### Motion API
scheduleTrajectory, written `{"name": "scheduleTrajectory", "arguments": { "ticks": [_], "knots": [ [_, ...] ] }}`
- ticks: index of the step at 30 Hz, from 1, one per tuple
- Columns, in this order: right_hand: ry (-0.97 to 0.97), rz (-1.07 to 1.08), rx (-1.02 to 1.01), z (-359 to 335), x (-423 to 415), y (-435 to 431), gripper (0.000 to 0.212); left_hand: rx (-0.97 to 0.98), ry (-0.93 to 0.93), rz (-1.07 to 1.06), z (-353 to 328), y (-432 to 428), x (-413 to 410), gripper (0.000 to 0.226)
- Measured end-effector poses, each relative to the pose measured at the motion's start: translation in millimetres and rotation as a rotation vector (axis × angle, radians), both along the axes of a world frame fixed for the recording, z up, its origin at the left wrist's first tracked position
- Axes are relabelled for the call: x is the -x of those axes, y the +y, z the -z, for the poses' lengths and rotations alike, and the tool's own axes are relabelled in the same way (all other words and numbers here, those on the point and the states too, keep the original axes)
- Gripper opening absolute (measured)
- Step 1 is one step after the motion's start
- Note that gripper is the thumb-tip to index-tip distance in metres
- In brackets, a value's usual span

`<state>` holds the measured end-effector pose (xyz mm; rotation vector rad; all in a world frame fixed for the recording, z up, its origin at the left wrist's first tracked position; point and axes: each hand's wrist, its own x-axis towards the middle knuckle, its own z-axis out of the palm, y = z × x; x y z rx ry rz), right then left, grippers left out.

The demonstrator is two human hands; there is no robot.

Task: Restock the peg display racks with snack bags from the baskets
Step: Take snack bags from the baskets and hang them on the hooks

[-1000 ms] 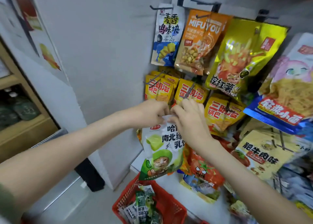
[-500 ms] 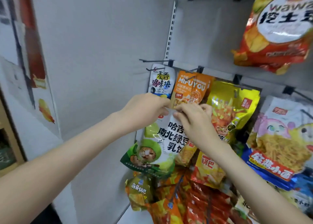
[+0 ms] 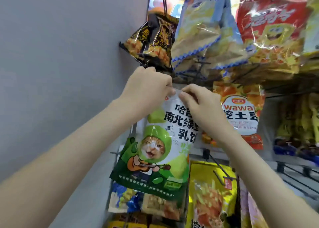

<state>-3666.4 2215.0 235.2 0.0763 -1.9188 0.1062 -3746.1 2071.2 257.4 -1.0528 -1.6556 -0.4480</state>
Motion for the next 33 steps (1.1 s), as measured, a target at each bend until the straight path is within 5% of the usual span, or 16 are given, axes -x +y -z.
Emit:
{"name": "scheduleTrajectory", "arguments": {
  "ticks": [8,21,33],
  "knots": [
    [-0.001,0.046,0.216,-41.7,7.2,32.5,0.016,-0.083,0.000,0.055,-36.4,50.5,21.4,0.032],
    [0.246,0.188,0.233,-78.6,31.6,74.6,0.017,-0.302,-0.255,0.117,-50.8,122.8,34.3,0.029],
    [0.049,0.096,0.382,-87.7,37.8,90.8,0.027,-0.401,-0.247,0.017,-51.8,145.6,41.8,0.039]
  ]
}}
